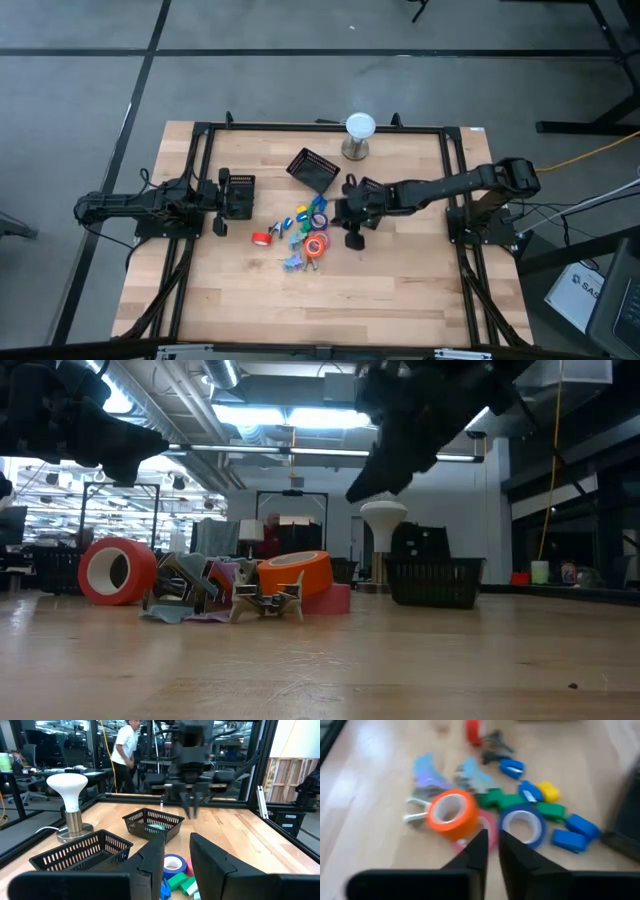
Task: Pick and place Stapler, Stapler remover, tape
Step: Put the orange tape into the right black bin
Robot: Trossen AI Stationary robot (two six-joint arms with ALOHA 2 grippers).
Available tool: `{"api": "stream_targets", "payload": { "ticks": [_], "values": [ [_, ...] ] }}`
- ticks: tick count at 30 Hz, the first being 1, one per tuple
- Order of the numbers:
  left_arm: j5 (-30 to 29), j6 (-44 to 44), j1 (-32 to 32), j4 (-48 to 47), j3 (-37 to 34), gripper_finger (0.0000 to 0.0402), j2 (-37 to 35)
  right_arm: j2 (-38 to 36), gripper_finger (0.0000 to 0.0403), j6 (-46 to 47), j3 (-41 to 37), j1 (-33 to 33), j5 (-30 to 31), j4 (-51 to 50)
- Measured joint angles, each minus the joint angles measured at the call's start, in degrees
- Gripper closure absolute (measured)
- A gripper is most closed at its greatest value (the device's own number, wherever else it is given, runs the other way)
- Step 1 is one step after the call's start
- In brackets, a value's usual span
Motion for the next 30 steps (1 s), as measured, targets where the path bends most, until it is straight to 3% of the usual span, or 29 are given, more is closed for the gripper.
{"api": "stream_targets", "payload": {
  "ticks": [7,11,24,30],
  "values": [
    [0.0,0.0,0.0,0.0,0.0,0.0313,0.0,0.0,0.024,-13.8,0.0,7.2,0.0,4.7],
    [0.0,0.0,0.0,0.0,0.0,0.0313,0.0,0.4,0.0208,-15.5,0.3,8.8,0.0,5.8],
    [-0.2,0.0,0.0,0.4,0.0,0.0313,0.0,14.1,0.0201,-15.6,20.2,9.7,1.0,-15.7],
    [-0.3,0.0,0.0,0.9,0.0,0.0313,0.3,19.2,0.0201,-15.7,22.9,9.7,1.1,-18.5]
  ]
}}
